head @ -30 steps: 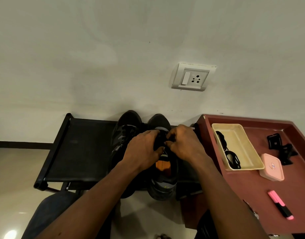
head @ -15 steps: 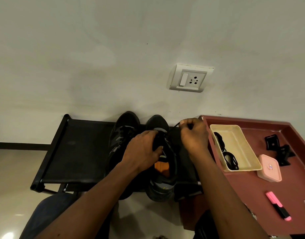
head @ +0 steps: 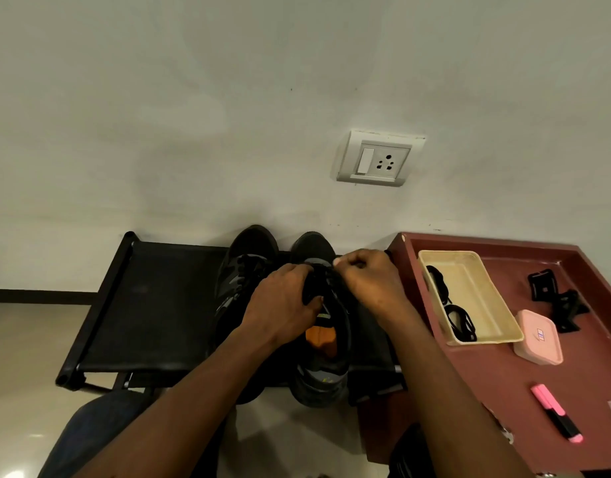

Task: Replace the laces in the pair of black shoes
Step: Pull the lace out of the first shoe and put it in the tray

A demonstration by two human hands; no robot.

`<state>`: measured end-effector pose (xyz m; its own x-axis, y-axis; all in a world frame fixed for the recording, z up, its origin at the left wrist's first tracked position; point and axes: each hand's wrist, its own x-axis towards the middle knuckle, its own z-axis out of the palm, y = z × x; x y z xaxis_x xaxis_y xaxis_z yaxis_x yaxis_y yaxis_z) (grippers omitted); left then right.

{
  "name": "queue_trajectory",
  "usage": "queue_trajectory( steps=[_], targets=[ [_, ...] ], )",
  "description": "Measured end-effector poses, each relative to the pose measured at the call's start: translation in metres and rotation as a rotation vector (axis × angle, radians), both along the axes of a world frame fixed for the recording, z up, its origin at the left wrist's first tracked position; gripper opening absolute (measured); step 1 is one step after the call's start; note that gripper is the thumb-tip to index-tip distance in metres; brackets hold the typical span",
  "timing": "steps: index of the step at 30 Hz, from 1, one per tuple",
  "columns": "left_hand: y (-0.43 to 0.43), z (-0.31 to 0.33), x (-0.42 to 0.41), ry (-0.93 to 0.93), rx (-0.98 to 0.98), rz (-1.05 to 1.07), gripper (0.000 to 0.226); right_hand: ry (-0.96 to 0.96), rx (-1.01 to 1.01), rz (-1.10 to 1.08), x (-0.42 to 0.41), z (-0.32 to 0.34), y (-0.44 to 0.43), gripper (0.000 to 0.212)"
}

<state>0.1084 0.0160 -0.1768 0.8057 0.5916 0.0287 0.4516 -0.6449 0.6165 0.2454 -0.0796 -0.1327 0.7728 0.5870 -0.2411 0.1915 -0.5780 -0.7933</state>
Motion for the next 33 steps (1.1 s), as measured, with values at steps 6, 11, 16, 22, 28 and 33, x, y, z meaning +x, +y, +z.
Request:
queue_trajectory(
  steps=[6, 11, 16, 22, 28, 33],
  targets=[
    [0.001, 0.002, 0.000, 0.006, 0.011, 0.004, 0.048, -0.359, -0.394, 0.253, -0.017, 0.003, 0.004, 0.018],
    [0.000, 0.001, 0.000, 0.014, 0.015, 0.002, 0.048, -0.483, -0.371, 0.259, -0.022, 0.006, 0.004, 0.008],
    [0.000, -0.001, 0.000, 0.022, 0.017, 0.001, 0.050, -0.225, -0.242, 0.198, -0.015, 0.000, 0.006, 0.016],
    [0.000, -0.002, 0.001, 0.036, 0.025, 0.021, 0.050, 0.095, -0.114, 0.045, -0.011, -0.004, 0.008, 0.013],
    [0.002, -0.003, 0.000, 0.045, 0.018, 0.024, 0.052, 0.354, 0.069, -0.194, -0.001, 0.001, 0.009, 0.022],
    [0.003, -0.003, 0.000, 0.048, 0.015, 0.024, 0.054, 0.558, 0.347, -0.421, 0.002, 0.008, 0.010, 0.035]
  ],
)
